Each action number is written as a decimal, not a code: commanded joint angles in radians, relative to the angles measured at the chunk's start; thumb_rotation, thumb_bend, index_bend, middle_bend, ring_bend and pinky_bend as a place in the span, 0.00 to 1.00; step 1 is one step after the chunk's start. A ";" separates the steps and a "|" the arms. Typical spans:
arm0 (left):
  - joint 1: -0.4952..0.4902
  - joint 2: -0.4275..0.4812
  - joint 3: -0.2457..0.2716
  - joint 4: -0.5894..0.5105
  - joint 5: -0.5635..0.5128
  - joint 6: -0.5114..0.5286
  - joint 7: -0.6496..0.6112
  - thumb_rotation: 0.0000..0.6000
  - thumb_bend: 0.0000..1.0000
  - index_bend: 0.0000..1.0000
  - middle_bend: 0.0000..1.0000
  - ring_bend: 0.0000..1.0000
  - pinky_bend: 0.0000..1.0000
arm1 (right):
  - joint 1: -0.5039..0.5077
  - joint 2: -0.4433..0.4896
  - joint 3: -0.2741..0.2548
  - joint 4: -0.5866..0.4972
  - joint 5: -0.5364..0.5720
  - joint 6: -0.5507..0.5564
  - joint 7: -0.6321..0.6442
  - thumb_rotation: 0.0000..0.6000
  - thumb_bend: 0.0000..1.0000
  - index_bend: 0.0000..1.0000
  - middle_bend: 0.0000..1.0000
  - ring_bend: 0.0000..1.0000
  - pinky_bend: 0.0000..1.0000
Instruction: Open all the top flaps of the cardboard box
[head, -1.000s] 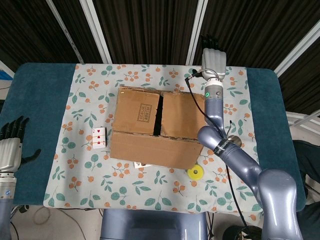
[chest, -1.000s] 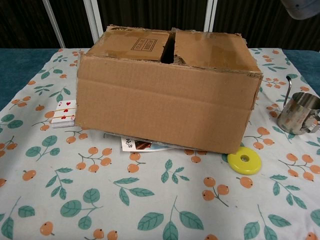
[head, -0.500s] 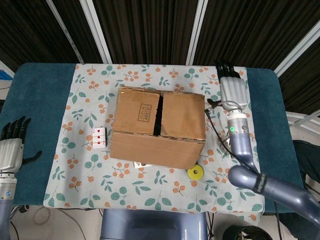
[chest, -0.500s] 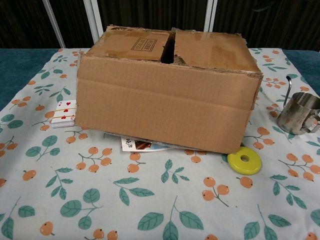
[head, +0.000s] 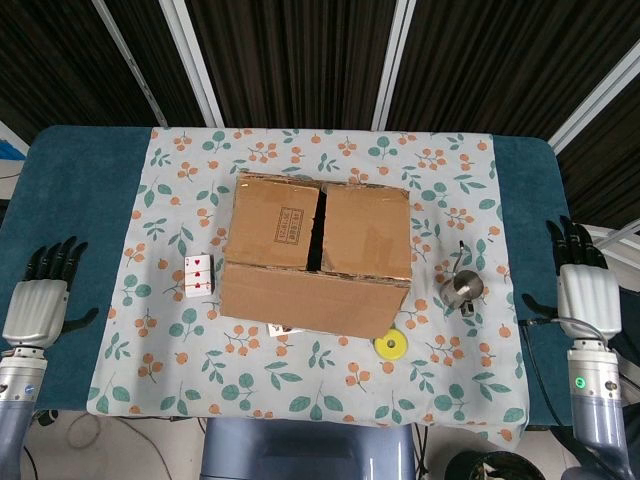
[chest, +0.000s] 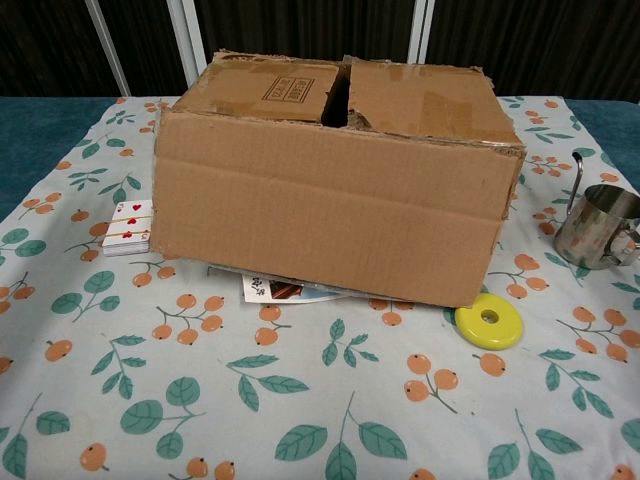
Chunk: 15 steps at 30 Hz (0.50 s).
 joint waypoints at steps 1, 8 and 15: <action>-0.026 0.025 0.000 -0.037 0.018 -0.032 0.029 1.00 0.18 0.00 0.00 0.00 0.00 | -0.061 -0.029 -0.045 0.073 -0.052 0.034 0.077 1.00 0.18 0.00 0.00 0.00 0.23; -0.171 0.140 -0.053 -0.196 -0.031 -0.245 0.109 1.00 0.33 0.00 0.00 0.00 0.02 | -0.093 -0.089 -0.055 0.190 -0.114 0.040 0.174 1.00 0.19 0.00 0.00 0.00 0.23; -0.398 0.194 -0.158 -0.267 -0.121 -0.496 0.190 1.00 0.56 0.02 0.08 0.07 0.16 | -0.103 -0.116 -0.039 0.221 -0.129 0.024 0.234 1.00 0.20 0.00 0.00 0.00 0.23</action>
